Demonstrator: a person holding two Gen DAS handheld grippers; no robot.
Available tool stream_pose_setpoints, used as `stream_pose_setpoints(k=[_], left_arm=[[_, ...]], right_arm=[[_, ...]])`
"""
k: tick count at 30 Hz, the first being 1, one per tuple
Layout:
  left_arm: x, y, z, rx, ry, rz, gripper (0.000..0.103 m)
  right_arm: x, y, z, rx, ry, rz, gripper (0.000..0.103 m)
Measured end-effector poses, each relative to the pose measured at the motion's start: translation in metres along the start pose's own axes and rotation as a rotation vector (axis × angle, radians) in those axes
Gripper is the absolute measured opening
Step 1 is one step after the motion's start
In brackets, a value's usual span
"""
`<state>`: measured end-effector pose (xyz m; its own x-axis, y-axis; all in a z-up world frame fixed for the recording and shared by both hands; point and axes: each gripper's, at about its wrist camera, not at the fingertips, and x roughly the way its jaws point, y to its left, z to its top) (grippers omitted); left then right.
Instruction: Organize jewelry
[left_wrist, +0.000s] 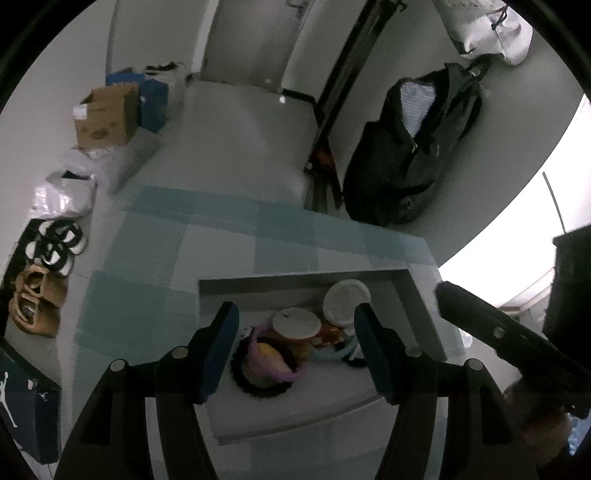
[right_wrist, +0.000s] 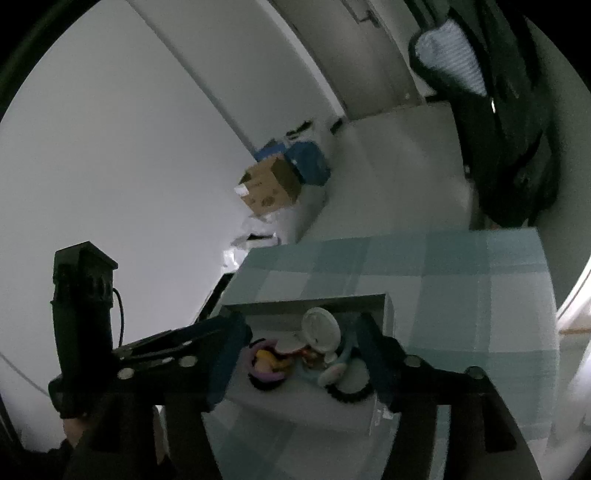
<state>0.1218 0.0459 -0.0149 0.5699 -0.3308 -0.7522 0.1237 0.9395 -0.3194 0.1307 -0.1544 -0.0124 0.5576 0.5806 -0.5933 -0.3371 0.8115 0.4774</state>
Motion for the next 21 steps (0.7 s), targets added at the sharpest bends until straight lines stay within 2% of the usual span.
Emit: stream_pose_setpoints(k=[4, 8, 10, 14, 21], left_arm=[[-0.011, -0.004, -0.003, 0.014, -0.059, 0.066, 0.061], [-0.024, -0.009, -0.008, 0.024, -0.113, 0.125, 0.071], [-0.029, -0.013, -0.010, 0.036, -0.137, 0.156, 0.071], [-0.042, -0.015, -0.020, 0.054, -0.184, 0.197, 0.072], [-0.058, -0.014, -0.036, 0.053, -0.216, 0.247, 0.072]], right_arm=[[-0.012, 0.007, -0.006, -0.028, -0.042, 0.003, 0.074], [-0.023, 0.015, -0.015, -0.063, -0.081, -0.017, 0.085], [-0.029, 0.020, -0.020, -0.087, -0.097, -0.028, 0.086], [-0.041, 0.026, -0.029, -0.112, -0.132, -0.046, 0.097], [-0.053, 0.034, -0.043, -0.120, -0.151, -0.068, 0.100]])
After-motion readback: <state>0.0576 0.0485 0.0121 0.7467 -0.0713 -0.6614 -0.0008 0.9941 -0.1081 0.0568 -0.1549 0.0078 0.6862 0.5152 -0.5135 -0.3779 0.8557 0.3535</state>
